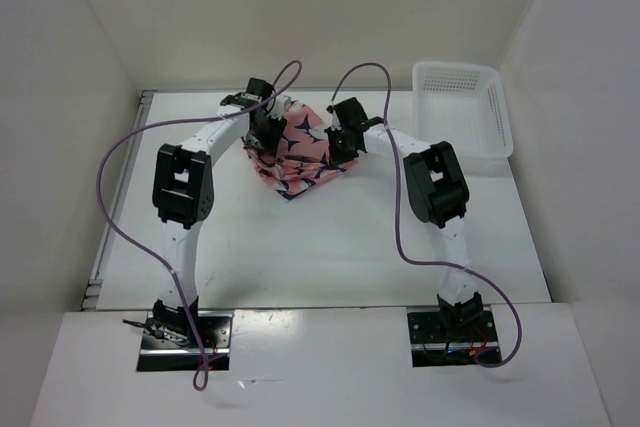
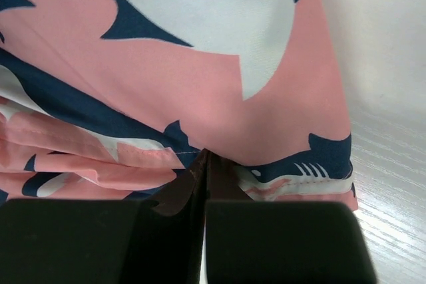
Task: Fold and stack the shorts
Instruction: Fold the shorts
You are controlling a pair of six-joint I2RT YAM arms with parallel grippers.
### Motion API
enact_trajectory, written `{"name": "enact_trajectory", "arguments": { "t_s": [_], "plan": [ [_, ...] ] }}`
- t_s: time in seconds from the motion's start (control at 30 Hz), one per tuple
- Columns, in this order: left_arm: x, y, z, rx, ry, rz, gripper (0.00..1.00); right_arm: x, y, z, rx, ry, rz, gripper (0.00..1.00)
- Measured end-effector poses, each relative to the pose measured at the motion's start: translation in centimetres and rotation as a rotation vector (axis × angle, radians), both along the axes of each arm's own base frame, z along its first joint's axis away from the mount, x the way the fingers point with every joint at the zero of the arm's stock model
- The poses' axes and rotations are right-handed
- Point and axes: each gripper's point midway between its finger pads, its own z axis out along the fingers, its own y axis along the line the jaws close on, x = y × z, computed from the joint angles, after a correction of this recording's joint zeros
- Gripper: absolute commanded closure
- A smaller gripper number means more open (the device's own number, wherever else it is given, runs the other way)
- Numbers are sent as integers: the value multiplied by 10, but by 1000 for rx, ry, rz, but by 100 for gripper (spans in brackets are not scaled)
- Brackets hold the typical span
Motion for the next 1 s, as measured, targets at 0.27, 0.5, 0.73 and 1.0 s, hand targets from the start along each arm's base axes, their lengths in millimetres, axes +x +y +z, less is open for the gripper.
{"name": "enact_trajectory", "arguments": {
  "t_s": [0.27, 0.5, 0.73, 1.0],
  "plan": [
    [-15, 24, 26, -8, -8, 36, 43, -4, 0, 2, -32, -27, 35, 97],
    [-19, 29, 48, -11, -41, 46, 42, -25, 11, 21, -60, -30, 133, 53],
    [-13, 11, 74, -88, -75, 2, 39, 3, 10, 86, -93, -215, 69, 35],
    [-53, -61, 48, -127, -4, -168, 39, 20, -27, 69, -149, -193, -46, 26]
  ]
}}
